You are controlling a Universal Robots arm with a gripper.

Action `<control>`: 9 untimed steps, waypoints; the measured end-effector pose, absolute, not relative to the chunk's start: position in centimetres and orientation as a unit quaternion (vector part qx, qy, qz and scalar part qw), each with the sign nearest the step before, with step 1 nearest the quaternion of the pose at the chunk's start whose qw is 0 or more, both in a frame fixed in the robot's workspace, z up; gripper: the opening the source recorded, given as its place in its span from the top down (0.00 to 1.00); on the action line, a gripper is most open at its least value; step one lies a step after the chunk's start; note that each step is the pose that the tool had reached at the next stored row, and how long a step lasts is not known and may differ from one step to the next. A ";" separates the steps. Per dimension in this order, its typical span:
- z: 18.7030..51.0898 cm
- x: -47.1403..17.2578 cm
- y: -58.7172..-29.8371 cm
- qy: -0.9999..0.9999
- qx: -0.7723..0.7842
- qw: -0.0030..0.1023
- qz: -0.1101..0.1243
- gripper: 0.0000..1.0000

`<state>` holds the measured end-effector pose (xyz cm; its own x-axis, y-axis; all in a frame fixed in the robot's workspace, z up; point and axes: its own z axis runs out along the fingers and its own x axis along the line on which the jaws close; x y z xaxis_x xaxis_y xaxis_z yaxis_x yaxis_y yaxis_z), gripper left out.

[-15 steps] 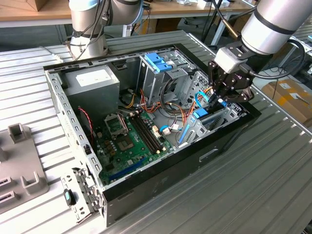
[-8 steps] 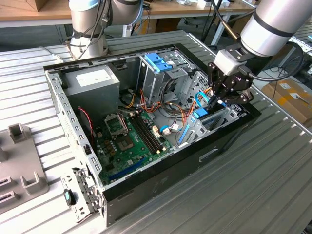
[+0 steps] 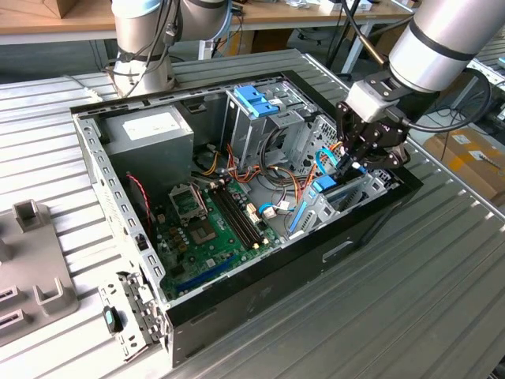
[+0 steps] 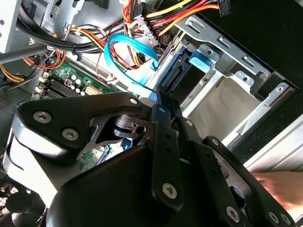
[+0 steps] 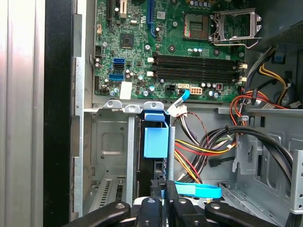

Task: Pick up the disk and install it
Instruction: 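Insert the first disk wire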

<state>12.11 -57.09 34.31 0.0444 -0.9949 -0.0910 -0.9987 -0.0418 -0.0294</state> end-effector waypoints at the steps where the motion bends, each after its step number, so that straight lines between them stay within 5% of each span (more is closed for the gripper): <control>1: 34.3 12.1 -57.1 0.691 -0.721 0.042 0.023 0.84; 9: 34.3 12.1 -57.1 0.691 -0.721 0.042 0.023 0.76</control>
<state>12.11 -57.09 34.30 0.0444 -0.9949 -0.0910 -0.9987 -0.0419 -0.0295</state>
